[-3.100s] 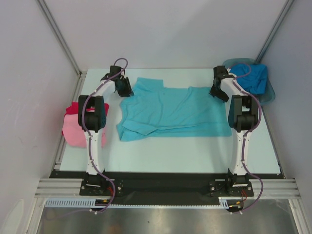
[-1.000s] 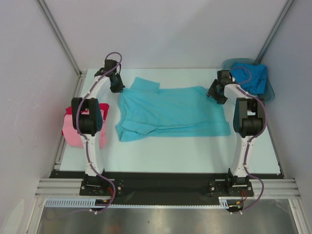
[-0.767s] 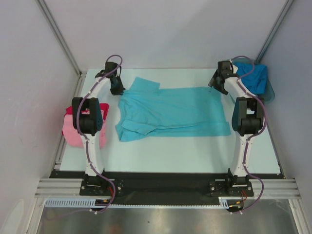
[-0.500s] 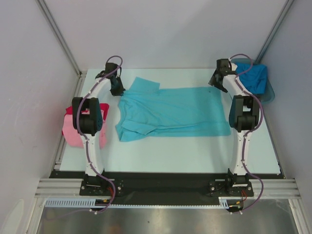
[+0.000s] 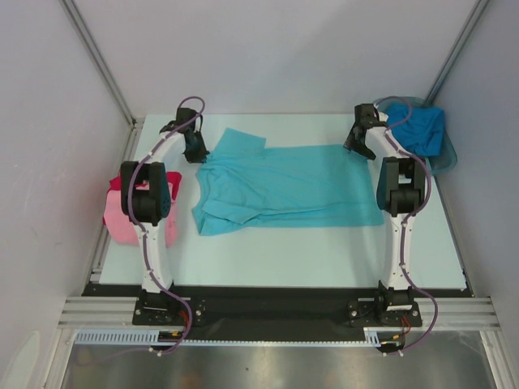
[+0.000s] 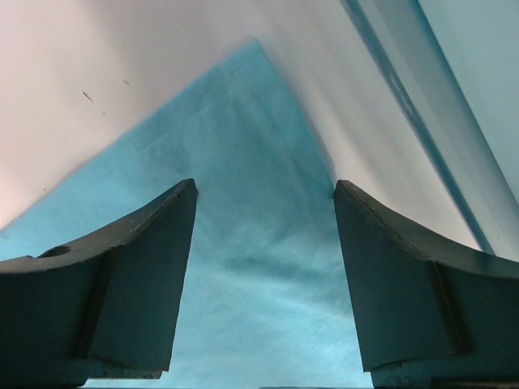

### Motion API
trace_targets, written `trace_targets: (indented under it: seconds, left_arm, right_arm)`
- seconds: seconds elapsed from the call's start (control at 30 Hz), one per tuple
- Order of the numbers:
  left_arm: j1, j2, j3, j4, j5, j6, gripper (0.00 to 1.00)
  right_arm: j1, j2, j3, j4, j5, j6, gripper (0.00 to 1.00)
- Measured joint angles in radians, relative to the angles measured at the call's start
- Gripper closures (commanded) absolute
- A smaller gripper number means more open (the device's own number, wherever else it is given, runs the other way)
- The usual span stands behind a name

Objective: Fold and stack the t-shirts
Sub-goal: Fold the tshirt

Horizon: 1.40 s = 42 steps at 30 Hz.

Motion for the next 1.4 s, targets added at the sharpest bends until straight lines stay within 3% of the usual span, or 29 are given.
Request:
trace_targets:
  seconds: [0.1, 0.2, 0.23, 0.27, 0.43, 0.63, 1.03, 1.4]
  left_arm:
    - [0.000, 0.000, -0.010, 0.002, 0.005, 0.000, 0.98]
    - [0.000, 0.000, -0.017, 0.006, 0.007, 0.002, 0.83]
    - [0.000, 0.000, -0.019, 0.008, 0.008, 0.002, 0.68]
    - [0.000, 0.000, -0.021, 0.009, 0.008, 0.005, 0.62]
    - [0.001, 0.000, -0.021, 0.014, 0.006, 0.000, 0.47]
    - [0.001, 0.010, 0.005, -0.001, 0.006, 0.000, 0.42]
    - [0.001, 0.210, 0.304, -0.042, 0.014, -0.001, 0.40]
    - [0.002, 0.259, 0.343, -0.058, 0.060, -0.009, 0.41]
  right_arm:
    - [0.000, 0.014, 0.021, 0.000, 0.002, -0.002, 0.27]
    - [0.001, 0.027, 0.027, 0.003, 0.003, -0.009, 0.27]
    - [0.002, 0.027, 0.027, 0.004, 0.004, -0.010, 0.27]
    - [0.002, 0.027, 0.027, 0.004, 0.004, -0.010, 0.27]
    - [0.002, 0.027, 0.031, 0.004, 0.001, -0.011, 0.27]
    - [-0.001, 0.027, 0.031, 0.005, -0.010, -0.010, 0.27]
    - [-0.009, 0.017, 0.020, 0.011, -0.045, -0.004, 0.27]
    - [-0.018, 0.006, 0.015, 0.011, -0.080, 0.011, 0.27]
